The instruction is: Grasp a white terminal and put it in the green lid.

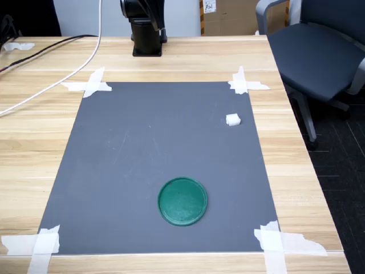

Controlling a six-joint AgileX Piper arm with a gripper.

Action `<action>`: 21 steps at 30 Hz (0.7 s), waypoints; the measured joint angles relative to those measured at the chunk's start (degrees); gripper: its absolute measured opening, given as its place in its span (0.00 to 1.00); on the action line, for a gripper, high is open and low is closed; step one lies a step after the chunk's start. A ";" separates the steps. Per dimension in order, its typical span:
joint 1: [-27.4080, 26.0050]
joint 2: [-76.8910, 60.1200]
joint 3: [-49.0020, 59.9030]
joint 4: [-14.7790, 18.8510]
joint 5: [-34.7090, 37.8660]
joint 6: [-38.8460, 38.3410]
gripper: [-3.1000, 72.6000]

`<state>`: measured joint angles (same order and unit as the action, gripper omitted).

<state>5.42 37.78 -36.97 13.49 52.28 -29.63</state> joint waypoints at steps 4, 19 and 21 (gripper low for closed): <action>0.00 2.92 -3.14 -0.15 1.83 -0.81 0.00; 0.00 14.66 -12.68 0.98 3.52 -4.97 0.00; 0.00 16.44 -14.17 1.06 4.52 -7.76 0.00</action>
<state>5.42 54.23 -51.15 14.55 56.79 -37.39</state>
